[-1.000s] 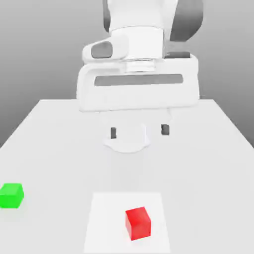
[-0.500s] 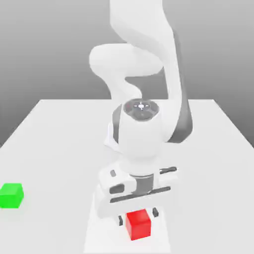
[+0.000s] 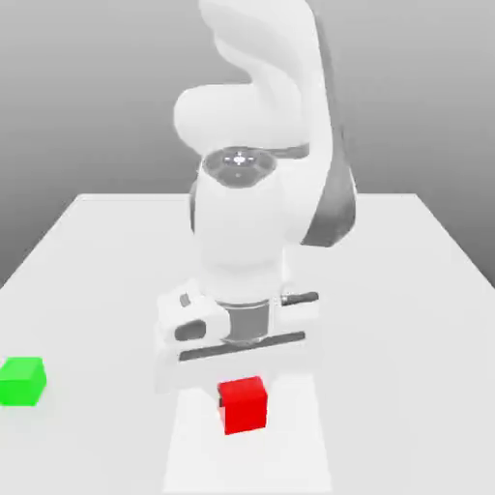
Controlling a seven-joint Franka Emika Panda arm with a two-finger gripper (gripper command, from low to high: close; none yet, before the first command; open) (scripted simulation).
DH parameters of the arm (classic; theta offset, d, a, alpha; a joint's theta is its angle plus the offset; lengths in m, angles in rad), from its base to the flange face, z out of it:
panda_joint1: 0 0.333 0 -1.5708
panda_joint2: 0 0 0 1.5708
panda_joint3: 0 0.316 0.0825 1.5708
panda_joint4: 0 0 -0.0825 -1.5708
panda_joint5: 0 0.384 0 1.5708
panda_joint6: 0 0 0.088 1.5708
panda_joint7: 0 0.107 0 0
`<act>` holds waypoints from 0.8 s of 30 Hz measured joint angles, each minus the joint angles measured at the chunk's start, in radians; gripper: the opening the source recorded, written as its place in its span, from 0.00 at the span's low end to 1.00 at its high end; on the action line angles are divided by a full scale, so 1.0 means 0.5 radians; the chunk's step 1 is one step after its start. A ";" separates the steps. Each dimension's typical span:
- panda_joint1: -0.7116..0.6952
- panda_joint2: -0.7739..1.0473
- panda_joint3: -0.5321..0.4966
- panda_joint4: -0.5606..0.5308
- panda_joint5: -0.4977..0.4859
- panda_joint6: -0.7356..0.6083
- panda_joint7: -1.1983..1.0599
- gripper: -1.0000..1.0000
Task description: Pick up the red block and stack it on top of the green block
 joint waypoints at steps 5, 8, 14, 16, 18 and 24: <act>-0.372 -0.029 -0.253 0.058 0.041 -0.093 -0.389 0.00; -0.642 -0.044 -0.413 0.104 0.067 -0.158 -0.654 0.00; -0.830 0.265 -0.339 0.147 0.331 0.088 -0.968 0.00; -0.847 0.304 -0.318 0.150 0.361 0.122 -0.991 1.00; -0.847 0.304 -0.318 0.150 0.361 0.122 -0.991 1.00; -0.816 0.187 -0.368 0.142 0.263 0.023 -0.922 1.00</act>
